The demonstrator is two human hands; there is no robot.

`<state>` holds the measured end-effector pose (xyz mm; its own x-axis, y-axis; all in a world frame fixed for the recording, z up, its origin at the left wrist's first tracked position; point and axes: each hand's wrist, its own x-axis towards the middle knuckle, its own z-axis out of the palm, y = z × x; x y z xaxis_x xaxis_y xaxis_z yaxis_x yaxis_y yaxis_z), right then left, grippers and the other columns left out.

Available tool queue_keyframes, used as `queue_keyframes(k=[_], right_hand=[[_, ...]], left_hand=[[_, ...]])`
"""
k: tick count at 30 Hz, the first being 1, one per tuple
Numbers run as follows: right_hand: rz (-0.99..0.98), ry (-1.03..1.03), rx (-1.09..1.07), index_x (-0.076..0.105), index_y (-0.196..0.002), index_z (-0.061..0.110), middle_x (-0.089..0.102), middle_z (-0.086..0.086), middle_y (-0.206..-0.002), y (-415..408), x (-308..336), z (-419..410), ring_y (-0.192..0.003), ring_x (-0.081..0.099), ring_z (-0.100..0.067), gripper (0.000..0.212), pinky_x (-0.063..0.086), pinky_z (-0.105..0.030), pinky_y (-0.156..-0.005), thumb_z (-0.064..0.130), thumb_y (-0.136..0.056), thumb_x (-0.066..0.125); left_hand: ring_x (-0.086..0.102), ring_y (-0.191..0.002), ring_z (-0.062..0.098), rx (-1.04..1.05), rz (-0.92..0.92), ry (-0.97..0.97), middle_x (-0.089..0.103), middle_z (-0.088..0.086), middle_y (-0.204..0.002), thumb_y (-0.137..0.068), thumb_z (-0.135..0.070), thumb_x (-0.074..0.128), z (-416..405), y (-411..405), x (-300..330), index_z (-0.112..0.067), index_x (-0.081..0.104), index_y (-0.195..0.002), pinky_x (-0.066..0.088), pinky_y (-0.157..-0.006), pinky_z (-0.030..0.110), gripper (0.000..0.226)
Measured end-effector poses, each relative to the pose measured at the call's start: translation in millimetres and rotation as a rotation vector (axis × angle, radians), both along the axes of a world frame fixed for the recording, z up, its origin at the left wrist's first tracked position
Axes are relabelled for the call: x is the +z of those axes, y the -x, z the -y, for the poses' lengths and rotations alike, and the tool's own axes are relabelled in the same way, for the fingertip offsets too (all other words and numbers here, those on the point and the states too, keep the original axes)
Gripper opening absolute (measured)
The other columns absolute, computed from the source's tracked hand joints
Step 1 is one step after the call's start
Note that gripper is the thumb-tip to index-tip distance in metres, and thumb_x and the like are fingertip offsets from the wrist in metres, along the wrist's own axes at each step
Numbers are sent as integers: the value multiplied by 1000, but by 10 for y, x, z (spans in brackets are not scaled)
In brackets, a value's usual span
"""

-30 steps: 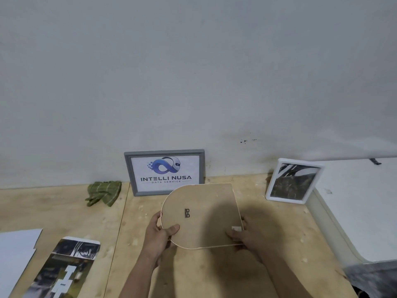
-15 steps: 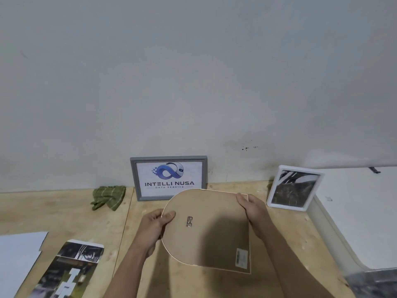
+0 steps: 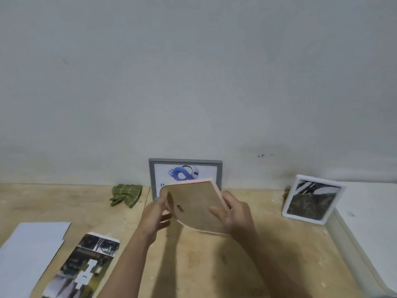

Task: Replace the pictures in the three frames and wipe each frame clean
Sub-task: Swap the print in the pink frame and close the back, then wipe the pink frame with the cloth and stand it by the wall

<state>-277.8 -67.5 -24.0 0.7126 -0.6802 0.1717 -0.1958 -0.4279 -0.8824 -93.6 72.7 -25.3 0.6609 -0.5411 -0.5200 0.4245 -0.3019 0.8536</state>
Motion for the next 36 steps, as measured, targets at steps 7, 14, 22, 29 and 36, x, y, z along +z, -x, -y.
queue_keyframes(k=[7,14,22,29,36], right_hand=[[-166,815,472,58,-109,29,60,5,-108,-538,8,-680,-98,44,-10,28,49,-30,-86,39,-83,57],[-376,59,-171,43,-130,29,54,2,-123,-1110,67,-1031,-108,56,-15,72,51,-38,-89,78,-82,20],[-307,-84,-146,60,-76,15,59,-1,-66,-1663,-36,-1887,-59,55,-13,59,39,-28,-51,62,-95,28],[-238,-364,118,62,-123,29,68,7,-115,-2306,-401,-1890,-105,64,-11,65,49,-36,-97,73,-90,27],[-684,277,350,53,-122,34,59,5,-114,-3571,-1165,-1081,-100,62,-18,41,54,-33,-80,40,-84,38]], left_hand=[[73,-84,38,37,-208,82,73,29,-109,-90,0,54,-508,-310,114,8,66,-118,60,-70,40,32],[70,-93,44,153,-84,204,72,29,-109,-90,5,59,-1481,-693,78,4,65,-120,59,-79,48,31],[72,-85,33,336,124,106,77,14,-98,-93,-25,68,-2215,-984,47,-10,75,-102,58,-81,45,18],[70,-82,30,488,125,68,76,17,-93,-94,-14,66,-2488,-1430,-112,-3,73,-98,55,-78,39,14],[68,-72,25,640,45,3,74,4,-76,-92,-13,68,-2467,-2055,-533,-4,74,-92,49,-68,32,10]])
